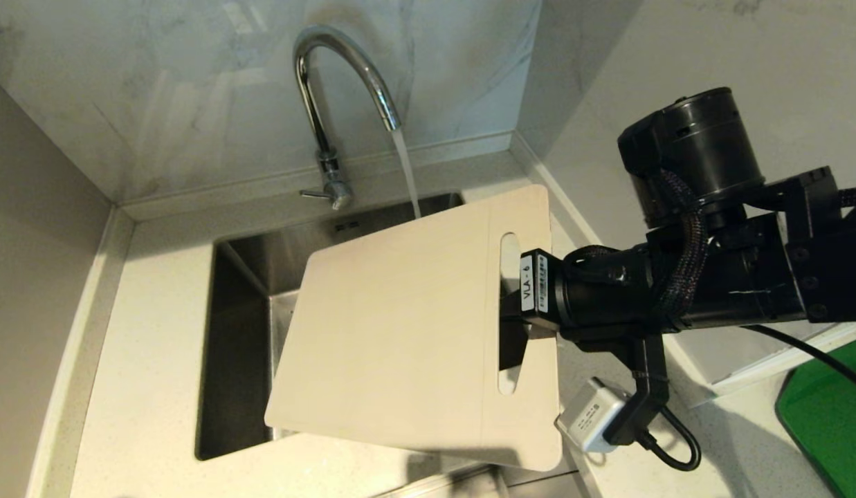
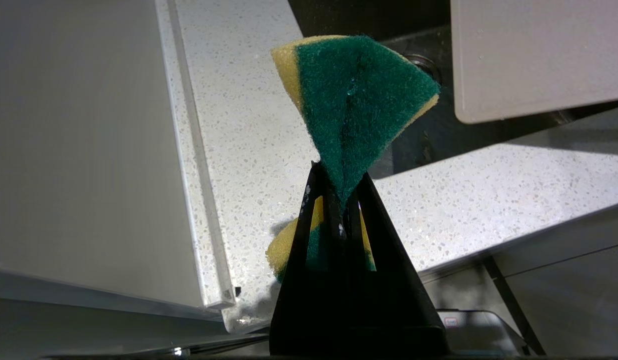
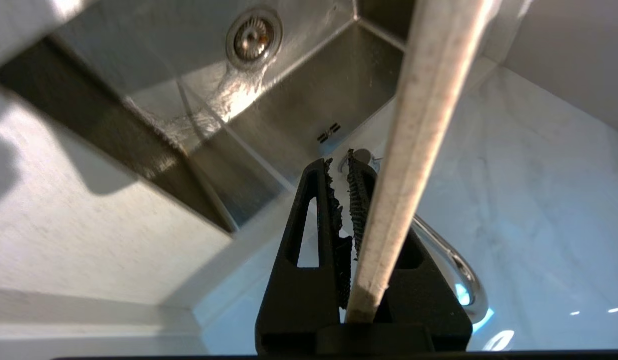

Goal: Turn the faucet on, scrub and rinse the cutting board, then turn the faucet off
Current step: Pick up the cutting board, then scrub the cutting board underwater

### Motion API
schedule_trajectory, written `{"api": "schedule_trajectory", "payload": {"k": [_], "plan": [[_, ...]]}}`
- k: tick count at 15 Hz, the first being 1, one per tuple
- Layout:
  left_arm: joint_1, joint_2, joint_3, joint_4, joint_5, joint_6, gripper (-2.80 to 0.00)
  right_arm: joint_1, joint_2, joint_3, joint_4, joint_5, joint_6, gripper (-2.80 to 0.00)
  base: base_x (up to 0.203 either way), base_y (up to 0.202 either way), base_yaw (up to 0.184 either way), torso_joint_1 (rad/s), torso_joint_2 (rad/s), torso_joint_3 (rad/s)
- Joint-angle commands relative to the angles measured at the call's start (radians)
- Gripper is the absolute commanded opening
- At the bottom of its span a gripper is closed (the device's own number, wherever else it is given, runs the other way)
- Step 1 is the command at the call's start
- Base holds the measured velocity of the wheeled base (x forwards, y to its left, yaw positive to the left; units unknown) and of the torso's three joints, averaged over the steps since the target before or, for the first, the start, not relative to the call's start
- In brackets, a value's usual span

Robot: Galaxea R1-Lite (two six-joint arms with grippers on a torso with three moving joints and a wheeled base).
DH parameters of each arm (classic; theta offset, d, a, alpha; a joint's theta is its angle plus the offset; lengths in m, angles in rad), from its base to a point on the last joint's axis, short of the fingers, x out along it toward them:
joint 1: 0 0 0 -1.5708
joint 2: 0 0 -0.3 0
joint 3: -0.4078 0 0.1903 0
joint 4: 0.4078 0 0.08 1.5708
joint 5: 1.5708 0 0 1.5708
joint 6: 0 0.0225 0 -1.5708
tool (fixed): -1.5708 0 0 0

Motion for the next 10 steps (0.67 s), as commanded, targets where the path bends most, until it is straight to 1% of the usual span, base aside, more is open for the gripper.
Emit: {"api": "schedule_trajectory", "payload": {"k": [1,5,8,10], "plan": [[0.000,0.001,0.002,0.000,0.001,0.000,-2.80,-0.002,0.051,-0.012,-0.027,-0.005,-0.046,-2.80,0.000,0.000,0.000,0.000,0.00,0.000],[0.000,0.001,0.002,0.000,0.001,0.000,-2.80,-0.017,0.102,-0.075,-0.030,-0.034,-0.109,-2.80,0.000,0.000,0.000,0.000,0.00,0.000],[0.000,0.001,0.002,0.000,0.001,0.000,-2.80,-0.030,0.135,-0.092,-0.030,-0.034,-0.117,-2.80,0.000,0.000,0.000,0.000,0.00,0.000],[0.000,0.001,0.002,0.000,0.001,0.000,-2.80,-0.048,0.172,-0.131,-0.030,-0.034,-0.142,-2.80,0.000,0.000,0.000,0.000,0.00,0.000]]}}
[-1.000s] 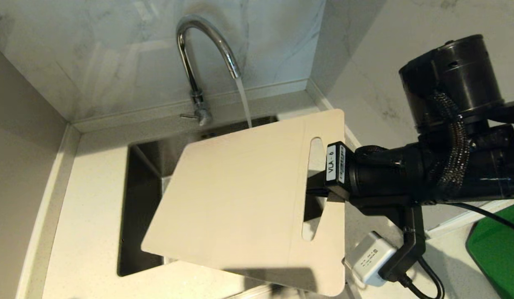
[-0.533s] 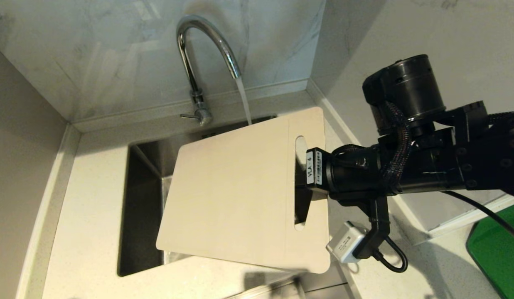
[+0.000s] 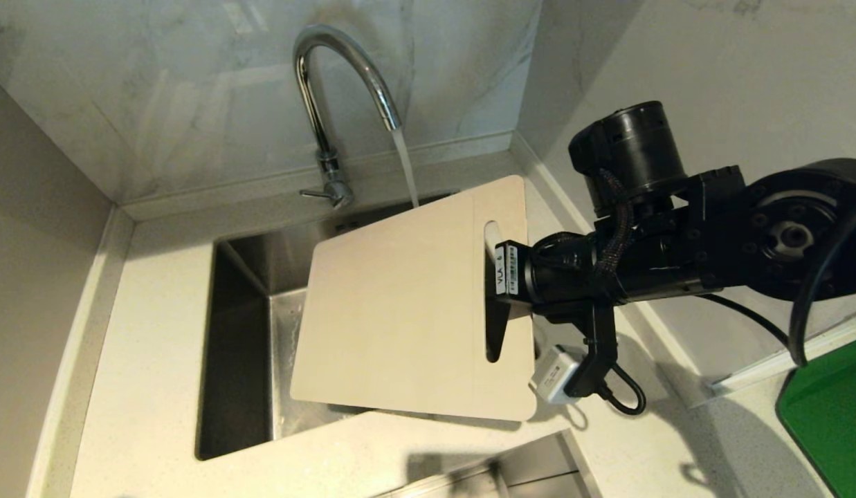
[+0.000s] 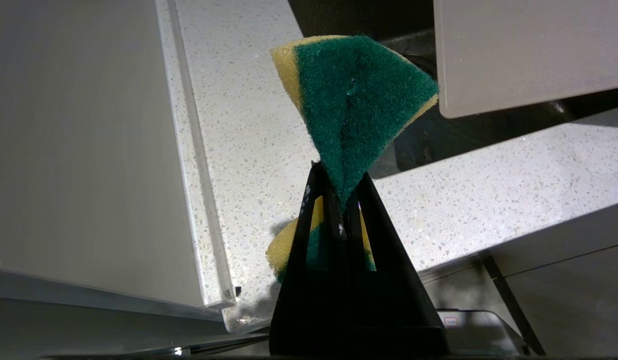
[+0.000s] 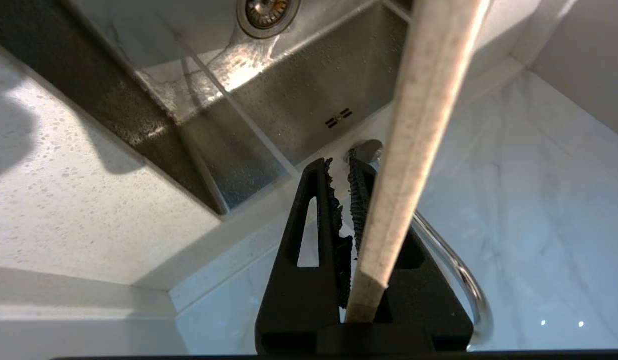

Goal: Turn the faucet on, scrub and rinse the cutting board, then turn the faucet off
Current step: Scrub the cutting board underwater

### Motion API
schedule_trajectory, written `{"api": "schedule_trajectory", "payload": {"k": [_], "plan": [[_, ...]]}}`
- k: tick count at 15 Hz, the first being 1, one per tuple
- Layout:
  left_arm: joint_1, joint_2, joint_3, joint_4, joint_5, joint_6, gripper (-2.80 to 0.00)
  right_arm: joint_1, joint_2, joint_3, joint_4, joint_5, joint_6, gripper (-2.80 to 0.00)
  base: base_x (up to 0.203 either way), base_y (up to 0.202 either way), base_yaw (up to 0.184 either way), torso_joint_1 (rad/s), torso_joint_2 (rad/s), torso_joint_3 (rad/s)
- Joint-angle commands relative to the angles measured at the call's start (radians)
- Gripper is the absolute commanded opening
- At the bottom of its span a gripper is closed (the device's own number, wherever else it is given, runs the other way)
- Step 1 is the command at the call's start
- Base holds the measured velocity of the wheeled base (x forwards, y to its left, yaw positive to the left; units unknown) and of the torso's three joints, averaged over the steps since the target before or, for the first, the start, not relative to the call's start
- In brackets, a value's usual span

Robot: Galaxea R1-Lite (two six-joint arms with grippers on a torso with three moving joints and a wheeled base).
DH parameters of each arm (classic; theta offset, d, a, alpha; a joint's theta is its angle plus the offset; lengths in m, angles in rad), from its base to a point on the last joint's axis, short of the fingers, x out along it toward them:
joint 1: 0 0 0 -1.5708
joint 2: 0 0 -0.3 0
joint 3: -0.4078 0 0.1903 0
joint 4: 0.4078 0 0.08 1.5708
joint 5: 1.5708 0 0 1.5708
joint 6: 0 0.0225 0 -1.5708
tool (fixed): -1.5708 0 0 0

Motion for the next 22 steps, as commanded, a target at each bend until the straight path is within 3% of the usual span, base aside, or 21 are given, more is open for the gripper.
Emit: {"api": "schedule_trajectory", "payload": {"k": [1,11,22], "plan": [[0.000,0.001,0.002,0.000,0.000,0.000,-2.80,-0.024,0.058,-0.042,0.001,0.003,-0.041,-2.80,0.000,0.000,0.000,0.000,0.00,0.000],[0.000,0.001,0.002,0.000,0.000,0.000,-2.80,-0.082,0.208,-0.187,-0.001,0.013,-0.068,-2.80,0.000,0.000,0.000,0.000,0.00,0.000],[0.000,0.001,0.002,0.000,0.000,0.000,-2.80,-0.171,0.455,-0.555,0.023,0.067,-0.068,-2.80,0.000,0.000,0.000,0.000,0.00,0.000]]}}
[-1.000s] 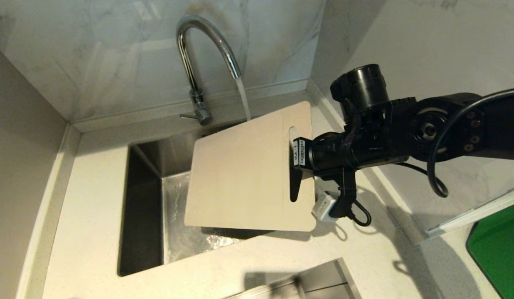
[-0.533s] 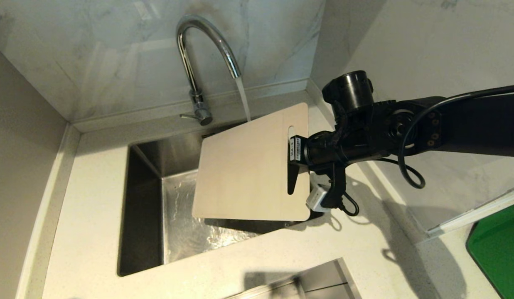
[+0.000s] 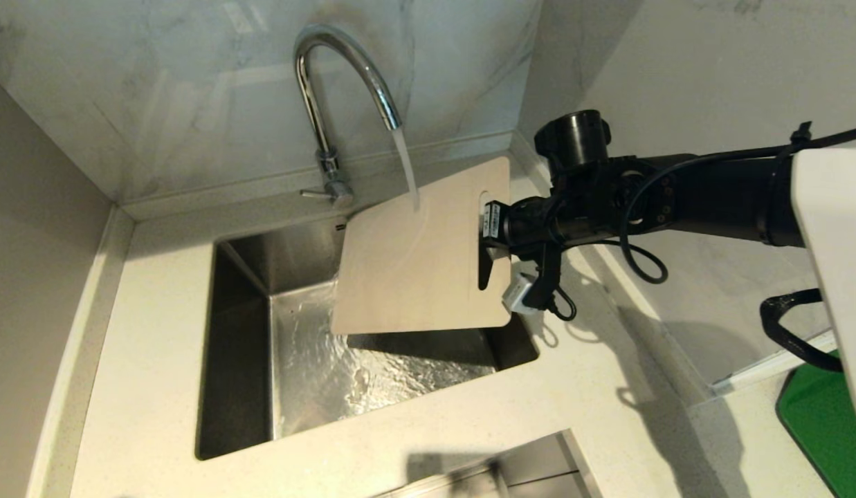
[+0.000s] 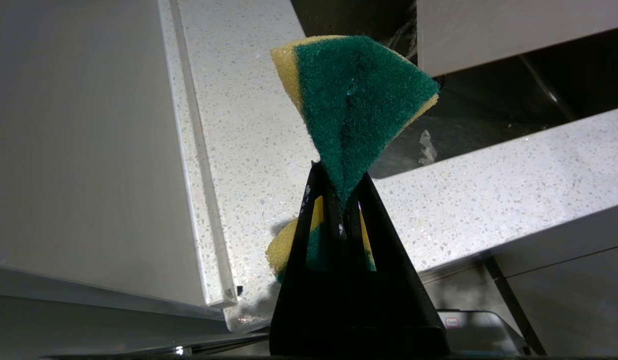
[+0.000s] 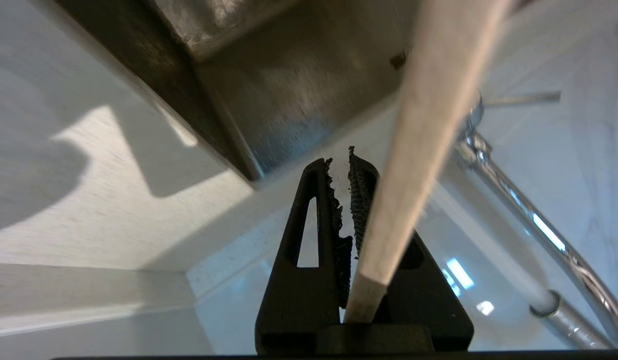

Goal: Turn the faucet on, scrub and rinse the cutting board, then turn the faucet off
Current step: Scrub the cutting board underwater

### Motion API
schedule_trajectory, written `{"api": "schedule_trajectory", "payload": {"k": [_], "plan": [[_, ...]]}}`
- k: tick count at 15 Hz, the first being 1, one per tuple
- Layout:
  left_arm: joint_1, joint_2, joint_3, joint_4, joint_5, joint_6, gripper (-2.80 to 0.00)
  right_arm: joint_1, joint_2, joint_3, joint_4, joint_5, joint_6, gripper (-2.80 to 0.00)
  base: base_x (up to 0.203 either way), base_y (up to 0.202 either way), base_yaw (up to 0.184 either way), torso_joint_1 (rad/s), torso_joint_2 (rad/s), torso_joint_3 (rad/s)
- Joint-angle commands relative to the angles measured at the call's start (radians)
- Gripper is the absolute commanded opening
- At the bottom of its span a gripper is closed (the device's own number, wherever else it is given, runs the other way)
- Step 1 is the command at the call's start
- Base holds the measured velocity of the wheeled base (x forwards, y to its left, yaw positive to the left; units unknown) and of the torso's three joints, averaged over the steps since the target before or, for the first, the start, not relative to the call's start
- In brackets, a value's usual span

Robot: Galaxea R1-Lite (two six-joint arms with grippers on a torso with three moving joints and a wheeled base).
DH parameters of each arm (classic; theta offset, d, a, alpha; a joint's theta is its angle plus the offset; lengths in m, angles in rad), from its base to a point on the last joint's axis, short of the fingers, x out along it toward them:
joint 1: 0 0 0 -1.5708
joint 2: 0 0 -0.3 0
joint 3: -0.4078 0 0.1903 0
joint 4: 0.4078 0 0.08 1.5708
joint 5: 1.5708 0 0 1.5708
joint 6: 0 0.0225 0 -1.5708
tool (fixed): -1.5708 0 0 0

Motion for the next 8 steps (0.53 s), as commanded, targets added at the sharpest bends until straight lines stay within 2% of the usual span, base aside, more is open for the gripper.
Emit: {"api": "schedule_trajectory", "payload": {"k": [1,8], "plan": [[0.000,0.001,0.002,0.000,0.000,0.000,-2.80,-0.014,0.070,-0.074,0.019,0.012,-0.016,-2.80,0.000,0.000,0.000,0.000,0.00,0.000],[0.000,0.001,0.002,0.000,0.000,0.000,-2.80,-0.028,0.086,-0.084,0.014,0.019,-0.016,-2.80,0.000,0.000,0.000,0.000,0.00,0.000]]}}
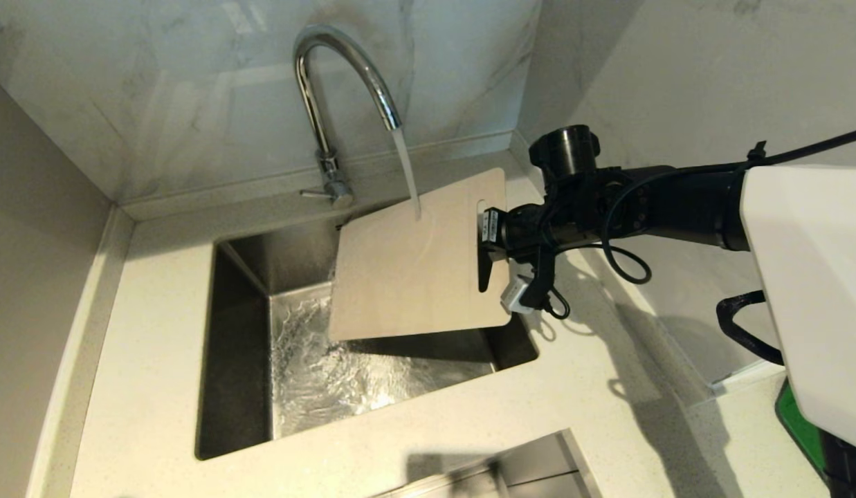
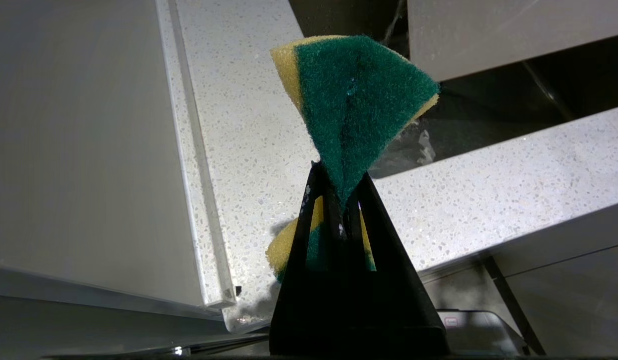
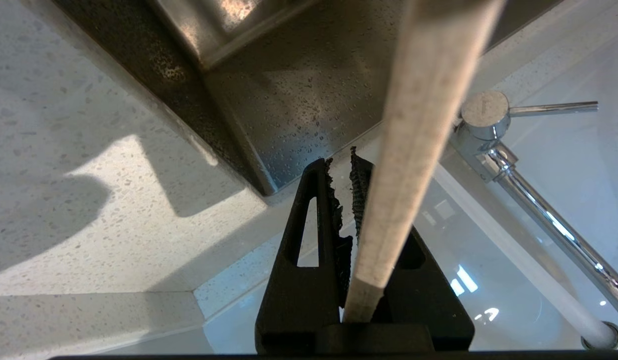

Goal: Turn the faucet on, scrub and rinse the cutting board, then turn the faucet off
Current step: Scrub the cutting board underwater

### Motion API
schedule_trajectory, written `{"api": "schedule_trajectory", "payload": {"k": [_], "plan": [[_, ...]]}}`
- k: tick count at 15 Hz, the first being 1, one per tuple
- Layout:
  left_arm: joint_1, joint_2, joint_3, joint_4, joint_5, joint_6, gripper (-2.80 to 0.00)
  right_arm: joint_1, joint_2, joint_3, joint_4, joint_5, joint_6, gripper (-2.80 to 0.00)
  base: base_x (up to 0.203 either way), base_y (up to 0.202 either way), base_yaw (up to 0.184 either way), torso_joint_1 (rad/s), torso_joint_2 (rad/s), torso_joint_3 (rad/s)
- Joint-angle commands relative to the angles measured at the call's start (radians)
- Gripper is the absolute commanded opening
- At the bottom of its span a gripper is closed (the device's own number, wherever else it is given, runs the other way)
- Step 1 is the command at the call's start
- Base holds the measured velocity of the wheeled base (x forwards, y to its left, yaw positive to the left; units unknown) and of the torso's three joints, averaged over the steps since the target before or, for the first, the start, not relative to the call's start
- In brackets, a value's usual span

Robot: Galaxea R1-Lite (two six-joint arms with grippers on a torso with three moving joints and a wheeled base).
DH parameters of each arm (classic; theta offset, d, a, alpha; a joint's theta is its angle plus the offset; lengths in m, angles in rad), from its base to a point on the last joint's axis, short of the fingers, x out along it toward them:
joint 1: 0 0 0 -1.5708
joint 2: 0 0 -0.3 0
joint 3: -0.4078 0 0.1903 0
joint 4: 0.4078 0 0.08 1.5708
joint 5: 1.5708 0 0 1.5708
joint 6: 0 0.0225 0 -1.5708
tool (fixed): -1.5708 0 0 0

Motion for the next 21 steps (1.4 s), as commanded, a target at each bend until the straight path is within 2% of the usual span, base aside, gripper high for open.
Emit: {"api": "schedule_trajectory", "payload": {"k": [1,12,16,18,21], "plan": [[0.000,0.001,0.002,-0.001,0.000,0.000,-2.80,-0.004,0.003,-0.002,-0.009,0.001,-0.014,-2.80,0.000,0.000,0.000,0.000,0.00,0.000],[0.000,0.001,0.002,-0.001,0.000,0.000,-2.80,-0.003,-0.003,-0.001,-0.018,0.002,-0.014,-2.80,0.000,0.000,0.000,0.000,0.00,0.000],[0.000,0.001,0.002,-0.001,0.000,0.000,-2.80,0.014,-0.040,0.014,0.022,0.001,-0.014,-2.80,0.000,0.000,0.000,0.000,0.00,0.000],[0.000,0.001,0.002,-0.001,0.000,0.000,-2.80,0.034,-0.080,0.046,0.038,0.000,-0.014,-2.80,0.000,0.000,0.000,0.000,0.00,0.000],[0.000,0.001,0.002,-0.001,0.000,0.000,-2.80,0.072,-0.182,0.167,0.037,-0.002,-0.014,-2.80,0.000,0.000,0.000,0.000,0.00,0.000]]}}
